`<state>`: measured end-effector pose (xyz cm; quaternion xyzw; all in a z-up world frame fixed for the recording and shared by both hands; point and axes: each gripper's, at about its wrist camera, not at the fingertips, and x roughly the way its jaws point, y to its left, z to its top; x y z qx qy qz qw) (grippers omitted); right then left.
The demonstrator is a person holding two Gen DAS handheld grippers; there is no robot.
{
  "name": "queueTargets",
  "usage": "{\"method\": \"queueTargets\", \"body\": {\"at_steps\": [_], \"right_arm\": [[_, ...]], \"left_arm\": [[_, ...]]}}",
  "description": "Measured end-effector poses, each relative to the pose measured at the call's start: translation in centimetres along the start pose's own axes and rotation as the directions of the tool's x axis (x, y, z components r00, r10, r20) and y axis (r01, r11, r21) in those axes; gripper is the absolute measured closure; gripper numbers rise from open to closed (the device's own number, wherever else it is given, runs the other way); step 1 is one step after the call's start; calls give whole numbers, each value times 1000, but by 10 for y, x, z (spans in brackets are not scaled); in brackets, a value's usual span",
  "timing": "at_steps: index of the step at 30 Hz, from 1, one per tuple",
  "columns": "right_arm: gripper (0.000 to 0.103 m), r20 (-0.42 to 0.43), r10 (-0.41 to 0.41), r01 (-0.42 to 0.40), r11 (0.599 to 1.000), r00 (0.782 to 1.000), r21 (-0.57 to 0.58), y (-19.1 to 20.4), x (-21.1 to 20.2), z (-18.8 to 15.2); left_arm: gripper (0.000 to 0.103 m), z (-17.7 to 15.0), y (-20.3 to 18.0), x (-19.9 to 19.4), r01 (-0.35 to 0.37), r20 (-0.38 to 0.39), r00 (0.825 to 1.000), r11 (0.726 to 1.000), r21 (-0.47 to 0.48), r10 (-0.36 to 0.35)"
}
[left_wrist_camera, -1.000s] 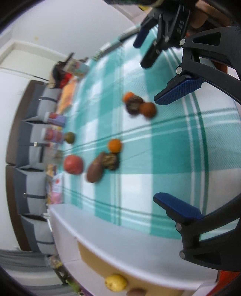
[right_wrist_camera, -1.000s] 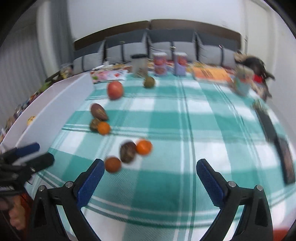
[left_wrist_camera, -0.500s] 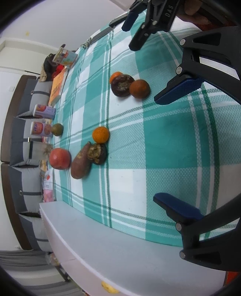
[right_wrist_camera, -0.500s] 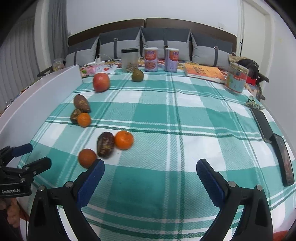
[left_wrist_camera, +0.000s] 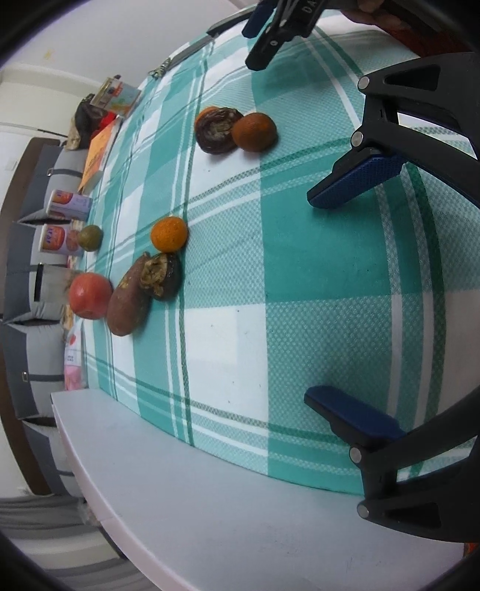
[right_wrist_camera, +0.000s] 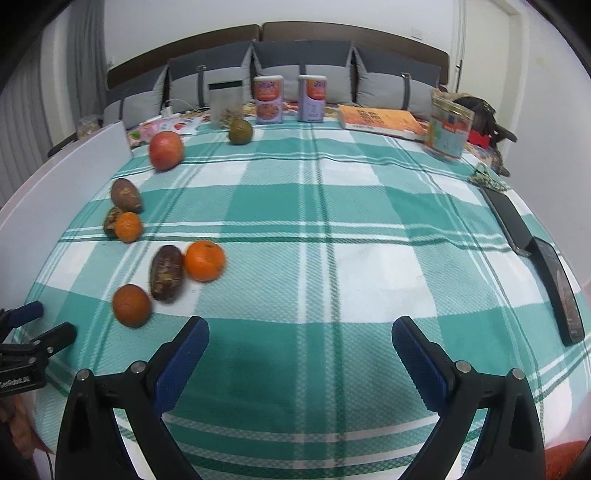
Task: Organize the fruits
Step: 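Return both tools over the cloth toward the remaining fruits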
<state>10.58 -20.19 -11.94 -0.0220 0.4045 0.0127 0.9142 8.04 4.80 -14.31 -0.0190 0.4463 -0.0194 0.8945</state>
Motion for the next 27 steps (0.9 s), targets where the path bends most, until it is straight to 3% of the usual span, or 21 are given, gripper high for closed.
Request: {"method": "queueTargets", "body": {"at_steps": [14, 27], "right_arm": [[4, -80, -43, 50, 995, 996, 83, -18, 19, -7], [4, -90, -57, 65, 994, 994, 89, -19, 21, -8]], "left_arm": [[1, -4, -4, 2, -23, 19, 1000, 999, 35, 22], [0, -5, -4, 1, -24, 20, 1000, 999, 36, 23]]}}
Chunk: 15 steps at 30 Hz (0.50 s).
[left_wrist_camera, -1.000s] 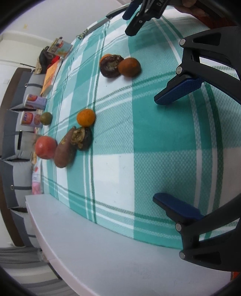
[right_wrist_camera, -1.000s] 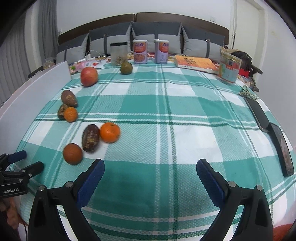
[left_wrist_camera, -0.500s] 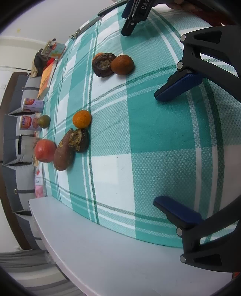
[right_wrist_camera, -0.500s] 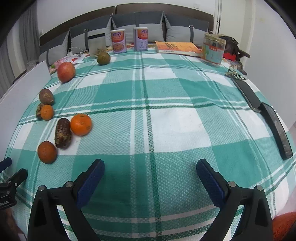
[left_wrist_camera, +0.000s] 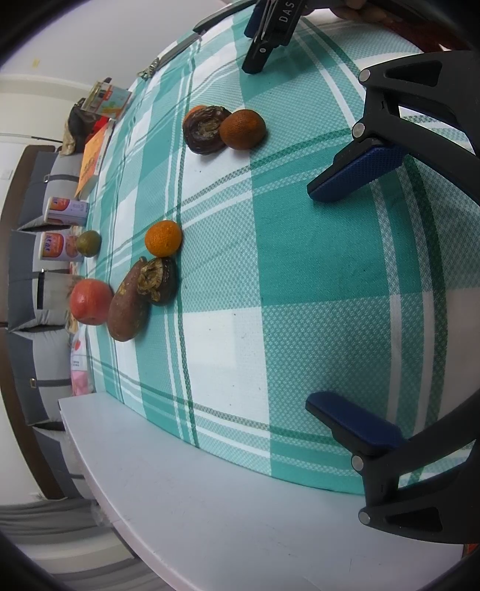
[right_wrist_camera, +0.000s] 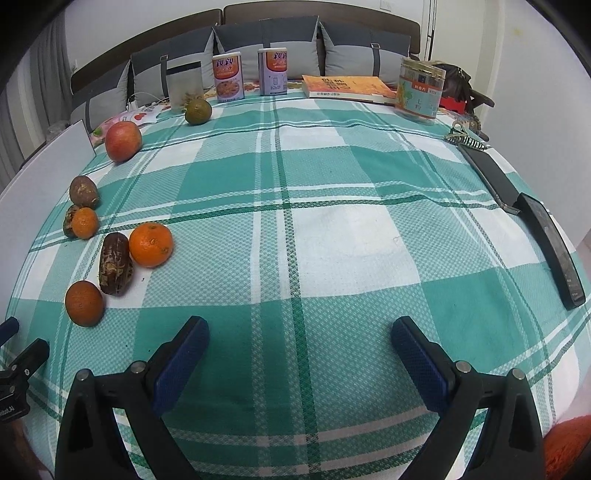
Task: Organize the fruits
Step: 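Return both tools over the cloth toward the remaining fruits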
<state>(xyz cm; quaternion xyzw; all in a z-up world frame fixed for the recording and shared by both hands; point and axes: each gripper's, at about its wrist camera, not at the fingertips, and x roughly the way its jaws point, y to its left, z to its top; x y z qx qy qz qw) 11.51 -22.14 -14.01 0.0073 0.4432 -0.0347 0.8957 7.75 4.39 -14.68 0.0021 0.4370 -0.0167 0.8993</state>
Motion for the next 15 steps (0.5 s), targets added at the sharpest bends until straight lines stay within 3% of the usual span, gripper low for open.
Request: {"method": "queueTargets", "body": {"at_steps": [15], "right_arm": [[0, -5, -11, 11, 1000, 1000, 10, -1, 2, -1]], "left_arm": [[0, 0, 0, 0, 1, -1, 1000, 1000, -1, -1]]}}
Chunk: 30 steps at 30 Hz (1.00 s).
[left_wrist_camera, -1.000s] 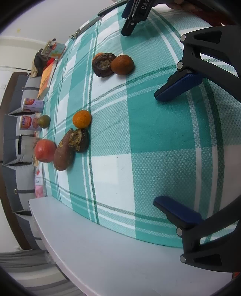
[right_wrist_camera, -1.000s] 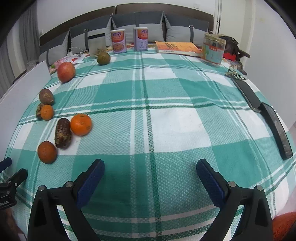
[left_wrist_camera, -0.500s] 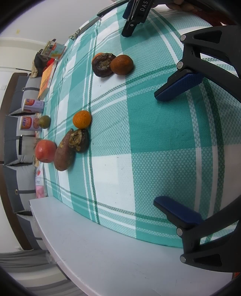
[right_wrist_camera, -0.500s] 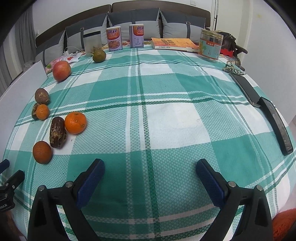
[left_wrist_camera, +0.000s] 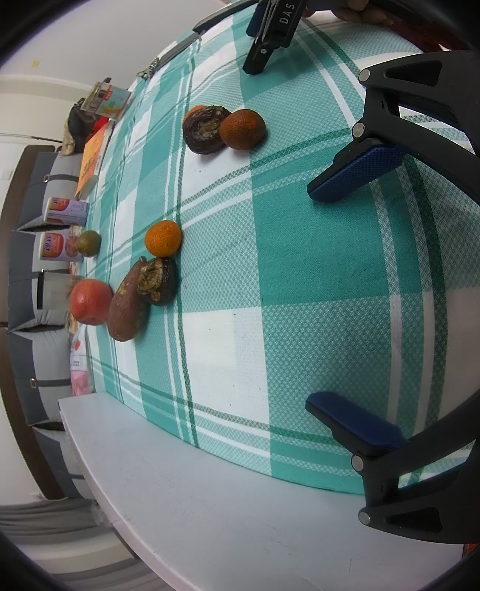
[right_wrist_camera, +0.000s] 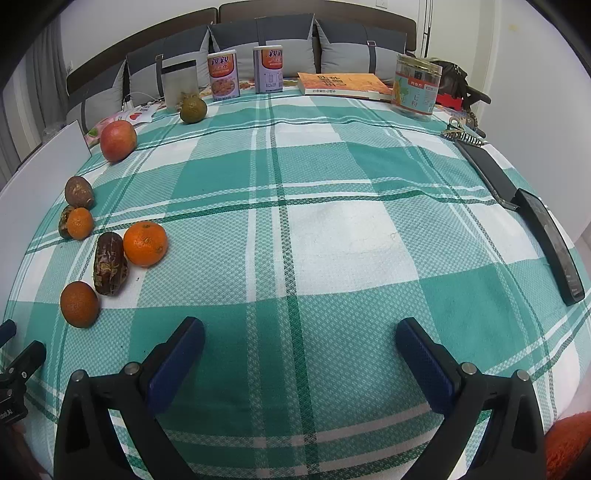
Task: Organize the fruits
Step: 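Return both tools over the cloth toward the remaining fruits, then grasp the dark mangosteen with the left tool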
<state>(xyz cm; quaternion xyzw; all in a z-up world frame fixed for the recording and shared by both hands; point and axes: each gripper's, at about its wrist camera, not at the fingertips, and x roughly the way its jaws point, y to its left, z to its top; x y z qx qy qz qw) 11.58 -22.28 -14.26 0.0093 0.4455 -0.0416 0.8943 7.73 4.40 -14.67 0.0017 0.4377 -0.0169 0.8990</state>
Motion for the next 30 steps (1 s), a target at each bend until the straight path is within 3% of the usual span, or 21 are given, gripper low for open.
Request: {"method": "queueTargets", "body": {"at_steps": [6, 9, 12, 18, 23, 27, 30], "right_arm": [[0, 1, -1, 1, 1000, 1000, 0, 0, 0, -1], [0, 1, -2, 2, 1000, 1000, 0, 0, 0, 0], [0, 1, -2, 2, 1000, 1000, 1, 0, 0, 0], [0, 1, -1, 1, 1000, 1000, 0, 0, 0, 0], [0, 1, -1, 1, 1000, 1000, 0, -1, 0, -1], [0, 0, 2, -2, 1000, 1000, -3, 1, 1, 0], [0, -1, 3, -3, 1000, 1000, -3, 1, 1, 0]], "left_arm": [[0, 0, 0, 0, 1, -3, 1000, 1000, -1, -1], [1, 7, 1, 2, 11, -40, 999, 1000, -11, -11], [1, 31, 6, 5, 69, -54, 996, 996, -59, -72], [1, 101, 15, 23, 98, -18, 995, 981, -166, -103], [2, 132, 15, 66, 46, -94, 993, 974, -222, -68], [4, 129, 21, 85, -30, -155, 988, 970, -240, -8], [5, 120, 30, 81, -20, -149, 989, 965, -262, -21]]}}
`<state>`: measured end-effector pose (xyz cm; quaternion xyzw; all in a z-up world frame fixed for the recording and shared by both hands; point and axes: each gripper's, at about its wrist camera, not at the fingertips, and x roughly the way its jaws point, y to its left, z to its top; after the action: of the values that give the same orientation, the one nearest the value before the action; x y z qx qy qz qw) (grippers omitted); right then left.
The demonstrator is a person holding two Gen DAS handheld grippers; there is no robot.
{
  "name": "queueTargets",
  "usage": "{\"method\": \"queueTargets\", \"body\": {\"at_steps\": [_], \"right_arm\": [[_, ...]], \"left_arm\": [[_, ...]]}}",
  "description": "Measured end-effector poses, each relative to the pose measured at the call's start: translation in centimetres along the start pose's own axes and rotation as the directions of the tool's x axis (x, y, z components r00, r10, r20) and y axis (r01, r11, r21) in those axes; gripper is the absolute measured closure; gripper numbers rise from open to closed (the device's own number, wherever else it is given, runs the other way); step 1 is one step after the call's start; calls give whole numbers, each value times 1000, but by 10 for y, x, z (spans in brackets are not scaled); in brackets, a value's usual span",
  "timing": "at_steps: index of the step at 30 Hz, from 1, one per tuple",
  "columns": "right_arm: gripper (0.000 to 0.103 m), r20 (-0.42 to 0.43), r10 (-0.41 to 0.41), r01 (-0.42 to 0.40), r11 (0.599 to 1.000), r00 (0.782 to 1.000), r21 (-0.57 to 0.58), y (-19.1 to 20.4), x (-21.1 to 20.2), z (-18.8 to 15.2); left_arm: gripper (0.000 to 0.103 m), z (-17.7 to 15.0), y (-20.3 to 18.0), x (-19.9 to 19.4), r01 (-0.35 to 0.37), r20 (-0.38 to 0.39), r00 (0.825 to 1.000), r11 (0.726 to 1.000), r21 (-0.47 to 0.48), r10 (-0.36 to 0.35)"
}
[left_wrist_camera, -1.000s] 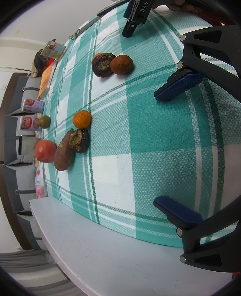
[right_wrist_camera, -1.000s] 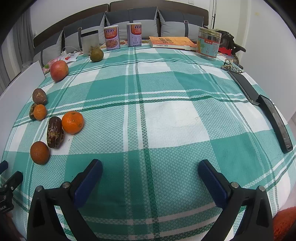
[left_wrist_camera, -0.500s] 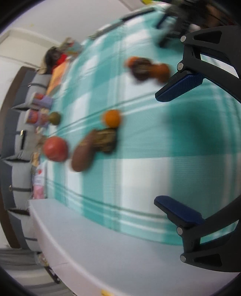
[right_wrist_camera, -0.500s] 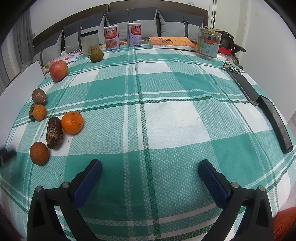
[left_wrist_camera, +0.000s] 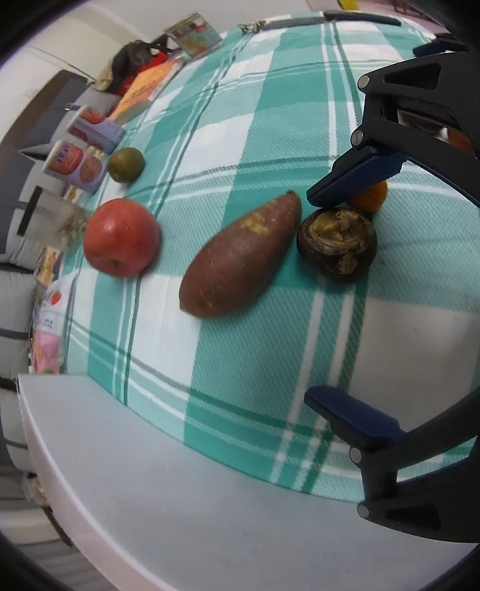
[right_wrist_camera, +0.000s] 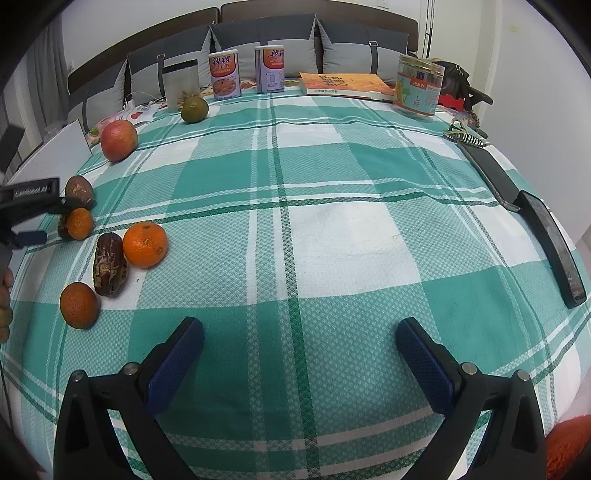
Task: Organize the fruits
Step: 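Grasp the dark mangosteen with the left tool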
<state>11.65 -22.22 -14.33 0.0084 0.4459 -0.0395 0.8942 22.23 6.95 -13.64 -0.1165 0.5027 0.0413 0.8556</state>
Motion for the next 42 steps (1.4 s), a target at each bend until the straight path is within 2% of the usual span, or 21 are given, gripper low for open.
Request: {"method": "queueTargets", "body": {"at_steps": [4, 8, 13, 15, 19, 24, 30, 33, 36, 37, 38, 41, 42], "right_arm": [[0, 0, -1, 1, 1000, 1000, 0, 0, 0, 0], [0, 0, 0, 0, 1000, 1000, 0, 0, 0, 0], [0, 2, 0, 0, 1000, 1000, -1, 0, 0, 0], [0, 3, 1, -1, 1000, 1000, -1, 0, 1, 1], [0, 3, 1, -1, 1000, 1000, -1, 0, 1, 1], [0, 3, 1, -1, 1000, 1000, -1, 0, 1, 1], [0, 3, 1, -1, 1000, 1000, -1, 0, 1, 1], [0, 4, 1, -1, 1000, 1000, -1, 0, 1, 1], [0, 4, 2, -2, 1000, 1000, -1, -1, 1, 1], [0, 4, 2, -2, 1000, 1000, -1, 0, 1, 0], [0, 4, 2, -2, 1000, 1000, -2, -1, 1, 0], [0, 7, 2, -2, 1000, 1000, -3, 0, 0, 0], [0, 9, 3, -2, 1000, 1000, -3, -1, 0, 0]], "left_arm": [[19, -7, 3, -10, 27, -16, 1000, 998, 51, -26], [18, -12, -4, -10, -4, -32, 999, 991, 137, 9], [19, -12, -11, -4, -39, 1, 999, 983, 179, 39], [25, -11, -13, -4, -39, 22, 999, 981, 191, 35], [59, -10, -17, -6, -11, 37, 999, 970, 243, 2], [59, -22, -20, -15, -12, 19, 1000, 961, 276, 7], [59, -66, -20, -38, 18, -24, 1000, 944, 329, -11], [59, -83, -16, -49, 29, -34, 999, 948, 318, -19], [58, -95, -17, -56, -7, -25, 1000, 943, 333, 16], [52, -97, -18, -58, -28, -14, 999, 941, 337, 35], [40, -98, -19, -59, -40, -6, 999, 940, 339, 45], [23, -98, -21, -70, -79, 60, 996, 939, 333, 62], [21, -99, -21, -74, -89, 78, 995, 939, 333, 66]]}}
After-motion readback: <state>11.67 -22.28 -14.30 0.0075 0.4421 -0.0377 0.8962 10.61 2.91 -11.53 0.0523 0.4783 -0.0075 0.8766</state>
